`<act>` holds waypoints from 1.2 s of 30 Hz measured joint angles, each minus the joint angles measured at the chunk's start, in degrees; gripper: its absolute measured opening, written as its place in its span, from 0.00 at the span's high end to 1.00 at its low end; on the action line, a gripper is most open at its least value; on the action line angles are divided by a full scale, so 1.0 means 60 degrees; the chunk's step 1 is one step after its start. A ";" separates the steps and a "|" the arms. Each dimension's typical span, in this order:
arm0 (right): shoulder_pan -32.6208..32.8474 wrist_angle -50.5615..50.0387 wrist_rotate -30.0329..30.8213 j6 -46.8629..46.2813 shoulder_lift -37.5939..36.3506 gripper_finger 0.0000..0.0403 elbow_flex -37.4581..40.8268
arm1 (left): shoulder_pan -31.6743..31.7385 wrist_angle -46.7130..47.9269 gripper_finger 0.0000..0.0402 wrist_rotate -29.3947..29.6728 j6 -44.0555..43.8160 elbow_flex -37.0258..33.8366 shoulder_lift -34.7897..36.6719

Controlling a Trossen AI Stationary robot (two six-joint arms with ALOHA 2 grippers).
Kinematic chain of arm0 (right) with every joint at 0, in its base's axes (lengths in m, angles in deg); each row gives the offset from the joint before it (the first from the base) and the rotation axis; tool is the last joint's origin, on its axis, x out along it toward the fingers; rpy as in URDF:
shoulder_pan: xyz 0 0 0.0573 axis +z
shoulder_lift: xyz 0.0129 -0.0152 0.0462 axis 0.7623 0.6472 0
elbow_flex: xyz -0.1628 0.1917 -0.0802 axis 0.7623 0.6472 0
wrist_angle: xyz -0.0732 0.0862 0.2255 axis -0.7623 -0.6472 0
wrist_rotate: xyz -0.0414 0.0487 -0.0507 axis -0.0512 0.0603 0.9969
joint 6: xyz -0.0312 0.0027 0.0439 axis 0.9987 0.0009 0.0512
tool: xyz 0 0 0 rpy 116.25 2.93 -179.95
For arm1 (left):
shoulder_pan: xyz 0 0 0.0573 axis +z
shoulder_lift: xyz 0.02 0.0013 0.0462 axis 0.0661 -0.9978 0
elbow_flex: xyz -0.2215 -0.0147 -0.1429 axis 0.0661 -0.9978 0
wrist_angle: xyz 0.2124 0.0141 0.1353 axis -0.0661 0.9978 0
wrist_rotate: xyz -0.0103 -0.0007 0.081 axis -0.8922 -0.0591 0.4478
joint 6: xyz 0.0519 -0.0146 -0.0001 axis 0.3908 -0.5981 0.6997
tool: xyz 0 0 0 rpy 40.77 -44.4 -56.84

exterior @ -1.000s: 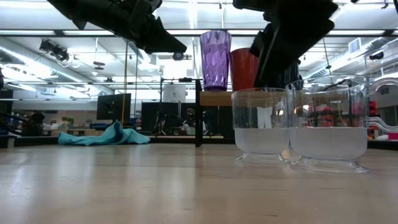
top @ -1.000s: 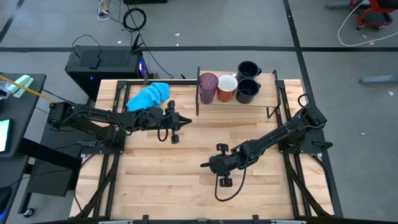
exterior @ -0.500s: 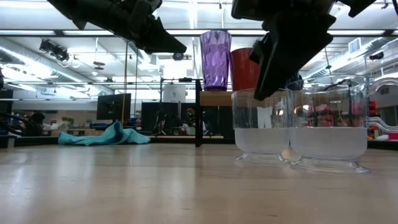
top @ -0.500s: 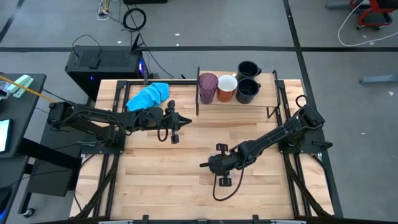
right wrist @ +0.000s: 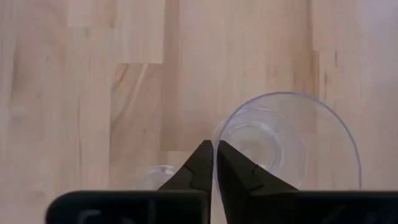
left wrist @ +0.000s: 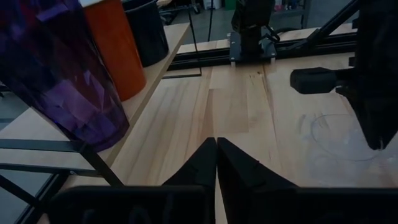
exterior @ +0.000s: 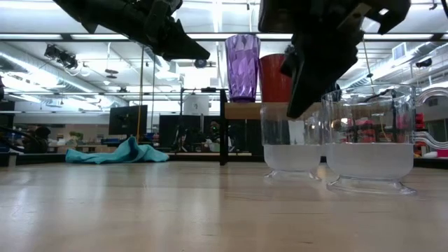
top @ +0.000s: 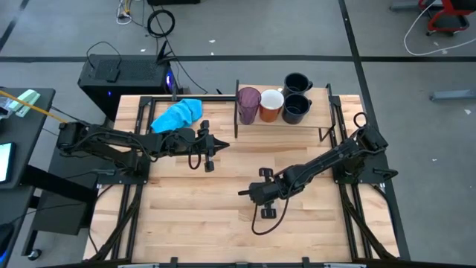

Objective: Stack small to large cups/mugs on shelf
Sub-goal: Put the top transparent mug on the shelf

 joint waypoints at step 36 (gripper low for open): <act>-0.1271 -0.6375 0.0929 -0.1419 -0.5354 0.98 0.0011 | 0.0000 0.0022 0.94 0.0003 0.0000 0.0000 0.0000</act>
